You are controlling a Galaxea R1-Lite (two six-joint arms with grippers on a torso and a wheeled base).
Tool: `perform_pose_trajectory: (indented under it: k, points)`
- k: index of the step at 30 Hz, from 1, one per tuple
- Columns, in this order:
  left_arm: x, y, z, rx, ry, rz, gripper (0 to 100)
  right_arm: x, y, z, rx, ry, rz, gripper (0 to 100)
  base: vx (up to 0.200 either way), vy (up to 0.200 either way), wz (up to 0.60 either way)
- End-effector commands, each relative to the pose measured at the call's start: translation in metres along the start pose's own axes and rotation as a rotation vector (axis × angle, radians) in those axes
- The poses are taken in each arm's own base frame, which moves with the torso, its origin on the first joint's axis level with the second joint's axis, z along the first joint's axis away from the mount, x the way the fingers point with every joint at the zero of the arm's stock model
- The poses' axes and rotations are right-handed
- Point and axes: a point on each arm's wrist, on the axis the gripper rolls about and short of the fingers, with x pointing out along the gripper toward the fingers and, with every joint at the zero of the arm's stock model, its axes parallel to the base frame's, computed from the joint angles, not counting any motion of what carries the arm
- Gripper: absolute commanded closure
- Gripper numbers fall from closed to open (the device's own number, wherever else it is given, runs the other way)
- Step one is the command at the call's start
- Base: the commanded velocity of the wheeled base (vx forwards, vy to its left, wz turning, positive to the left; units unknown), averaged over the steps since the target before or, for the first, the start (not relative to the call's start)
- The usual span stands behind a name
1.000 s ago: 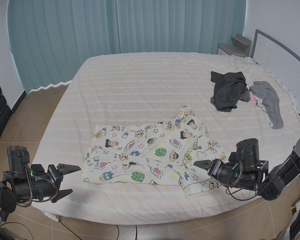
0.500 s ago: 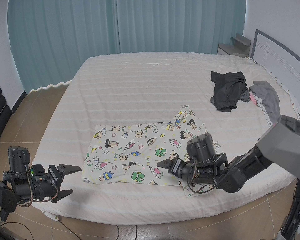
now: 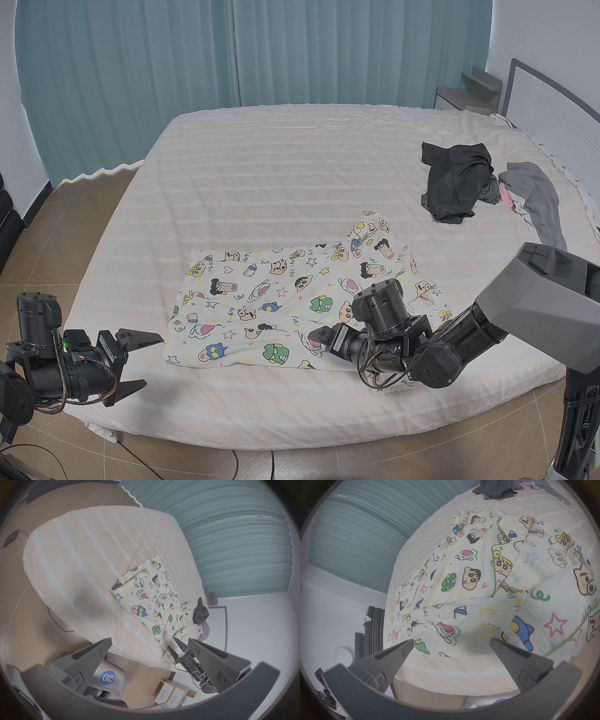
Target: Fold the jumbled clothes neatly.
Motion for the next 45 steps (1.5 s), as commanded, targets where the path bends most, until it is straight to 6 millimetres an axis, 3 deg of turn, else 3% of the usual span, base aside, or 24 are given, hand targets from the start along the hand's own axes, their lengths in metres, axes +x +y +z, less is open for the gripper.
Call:
perform_pose_trajectory:
  k: [1,23,30,33,36,37,45]
  points:
    - [0.0,0.0,0.0,-0.001,0.001,0.0,0,0.006,-0.003,0.002,-0.011,-0.017,-0.018,0,0.0,0.0,0.0]
    - [0.0,0.0,0.0,-0.001,0.0,0.001,0,0.033,0.011,0.031,-0.105,-0.214,-0.07,0,0.0,0.0,0.0]
    - [0.001,0.0,0.0,-0.001,0.002,0.001,0,0.018,0.016,0.036,-0.1,-0.235,-0.064,0,0.0,0.0,0.0]
    - [0.001,0.001,0.0,-0.002,0.002,0.004,0,0.002,0.02,0.026,-0.117,-0.21,-0.053,0,0.0,0.0,0.0]
    - [0.001,0.001,0.0,-0.001,0.002,0.004,0,0.0,0.021,0.022,-0.123,-0.201,-0.053,0,0.0,0.0,0.0]
    - [0.001,0.001,0.0,-0.001,0.002,0.004,0,-0.005,0.023,0.013,-0.139,-0.181,-0.049,0,0.0,0.0,0.0]
    - [0.001,0.001,0.0,-0.001,0.003,0.005,0,-0.001,0.021,-0.013,-0.182,-0.08,-0.116,0,0.0,0.0,0.0]
